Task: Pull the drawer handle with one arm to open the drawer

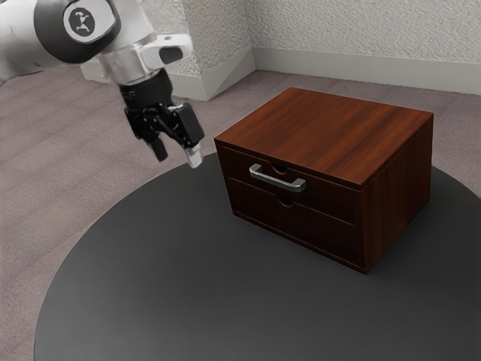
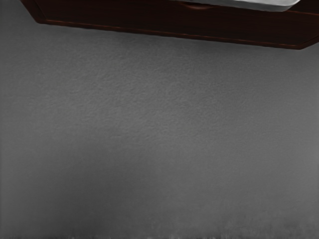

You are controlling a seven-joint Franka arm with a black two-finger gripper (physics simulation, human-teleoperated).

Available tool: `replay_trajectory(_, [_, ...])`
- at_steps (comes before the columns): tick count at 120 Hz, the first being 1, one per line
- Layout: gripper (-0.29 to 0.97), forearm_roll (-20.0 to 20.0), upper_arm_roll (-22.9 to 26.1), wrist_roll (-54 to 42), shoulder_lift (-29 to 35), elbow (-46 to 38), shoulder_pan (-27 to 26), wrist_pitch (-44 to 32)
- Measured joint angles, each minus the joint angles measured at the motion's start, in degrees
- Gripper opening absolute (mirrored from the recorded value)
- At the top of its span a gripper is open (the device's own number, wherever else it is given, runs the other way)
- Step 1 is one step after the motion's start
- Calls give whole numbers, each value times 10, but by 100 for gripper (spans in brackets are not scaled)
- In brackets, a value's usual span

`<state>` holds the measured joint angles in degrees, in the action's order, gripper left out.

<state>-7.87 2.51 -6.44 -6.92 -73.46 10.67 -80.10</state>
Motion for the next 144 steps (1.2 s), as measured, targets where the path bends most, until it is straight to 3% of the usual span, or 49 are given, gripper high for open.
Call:
replay_trajectory(33, [66,5,-5,18,18,-3,-13,19])
replay_trajectory(57, [64,15,18,257,54,-7,-7,49])
replay_trajectory(71, [64,31,22,388,14,-12,-30,21])
replay_trajectory(90, [64,39,16,542,14,-27,-26,-39])
replay_trajectory(109, [64,41,23,663,52,-106,-30,-117])
replay_trajectory(144, [64,57,42,820,17,-122,-56,-205])
